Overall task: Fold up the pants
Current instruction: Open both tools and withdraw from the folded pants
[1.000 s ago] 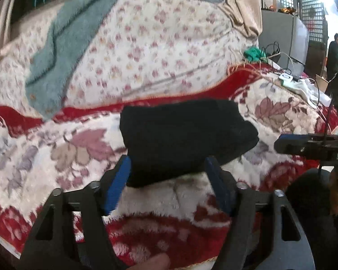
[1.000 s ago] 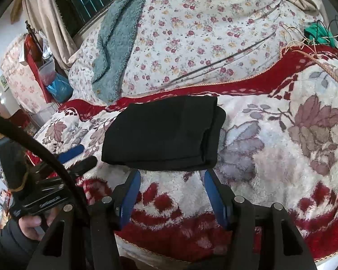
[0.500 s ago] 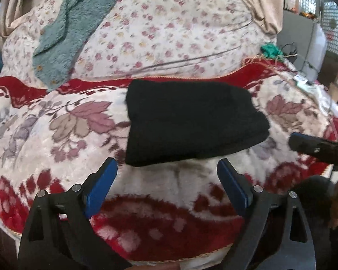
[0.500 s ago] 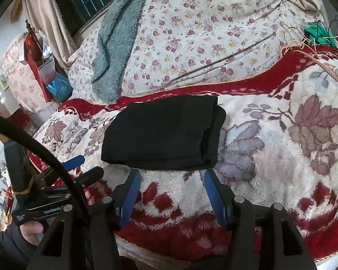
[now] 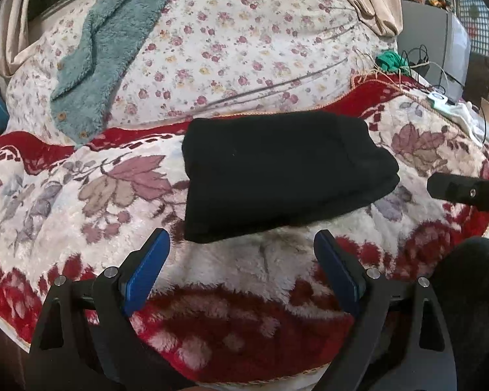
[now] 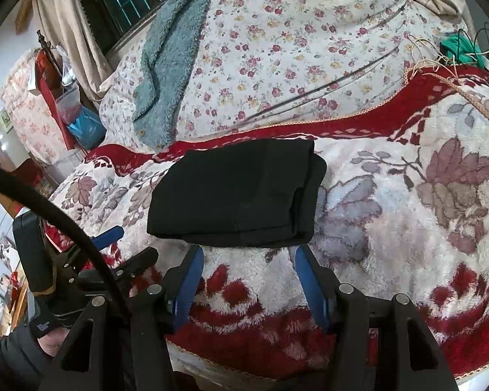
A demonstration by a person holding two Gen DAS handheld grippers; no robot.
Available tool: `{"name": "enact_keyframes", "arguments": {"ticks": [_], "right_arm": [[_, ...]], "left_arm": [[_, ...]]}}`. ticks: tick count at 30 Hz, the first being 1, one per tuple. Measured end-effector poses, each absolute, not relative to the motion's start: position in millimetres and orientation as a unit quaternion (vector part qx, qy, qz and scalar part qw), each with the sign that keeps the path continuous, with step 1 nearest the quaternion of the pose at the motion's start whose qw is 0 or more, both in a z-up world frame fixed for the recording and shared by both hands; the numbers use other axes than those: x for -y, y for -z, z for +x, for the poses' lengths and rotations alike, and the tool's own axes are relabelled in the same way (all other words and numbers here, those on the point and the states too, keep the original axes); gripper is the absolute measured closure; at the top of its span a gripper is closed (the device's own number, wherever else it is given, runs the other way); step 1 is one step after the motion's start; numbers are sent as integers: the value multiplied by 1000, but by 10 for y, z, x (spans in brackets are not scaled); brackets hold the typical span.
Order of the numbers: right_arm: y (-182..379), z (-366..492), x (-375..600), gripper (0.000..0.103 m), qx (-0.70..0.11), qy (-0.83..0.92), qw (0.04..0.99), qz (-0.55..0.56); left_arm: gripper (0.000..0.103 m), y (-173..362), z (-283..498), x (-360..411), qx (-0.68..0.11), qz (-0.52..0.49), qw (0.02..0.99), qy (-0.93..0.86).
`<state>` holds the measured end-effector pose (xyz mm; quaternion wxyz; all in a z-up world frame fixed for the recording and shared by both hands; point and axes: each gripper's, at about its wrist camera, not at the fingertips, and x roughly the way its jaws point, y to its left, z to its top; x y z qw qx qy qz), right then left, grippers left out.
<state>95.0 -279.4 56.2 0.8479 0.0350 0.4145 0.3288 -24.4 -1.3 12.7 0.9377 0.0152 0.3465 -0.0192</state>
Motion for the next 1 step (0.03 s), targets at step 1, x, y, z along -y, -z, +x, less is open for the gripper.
{"name": "enact_keyframes", "arguments": {"ticks": [1], "right_arm": [[-561,952,2794,46,-415,-329,848,34]], "left_arm": [[13,-121,-233,17,-350,16,936,22]]}}
